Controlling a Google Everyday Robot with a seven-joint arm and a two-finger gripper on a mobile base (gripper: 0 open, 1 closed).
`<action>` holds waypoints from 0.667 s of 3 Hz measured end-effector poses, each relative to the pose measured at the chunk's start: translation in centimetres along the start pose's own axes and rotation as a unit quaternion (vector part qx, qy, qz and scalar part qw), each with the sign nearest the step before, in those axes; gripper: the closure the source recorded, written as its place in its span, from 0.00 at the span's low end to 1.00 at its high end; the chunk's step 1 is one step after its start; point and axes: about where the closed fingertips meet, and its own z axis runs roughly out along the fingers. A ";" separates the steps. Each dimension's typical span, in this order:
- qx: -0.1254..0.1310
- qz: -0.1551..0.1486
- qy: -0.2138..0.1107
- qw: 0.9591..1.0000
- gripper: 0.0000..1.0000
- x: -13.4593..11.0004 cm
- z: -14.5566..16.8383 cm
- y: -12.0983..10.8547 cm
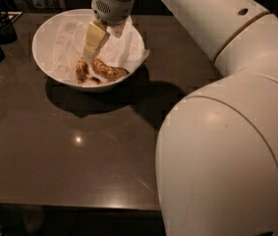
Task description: Pick banana from white bowl
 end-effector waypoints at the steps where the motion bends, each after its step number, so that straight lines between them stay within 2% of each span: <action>1: 0.006 0.001 0.007 1.000 0.34 0.0 0.7 -0.5; 2: 0.010 0.001 0.011 1.000 0.39 -0.3 1.2 -0.9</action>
Offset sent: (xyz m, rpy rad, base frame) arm 0.0152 -0.0011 -0.0098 -0.0481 -0.0023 -0.0146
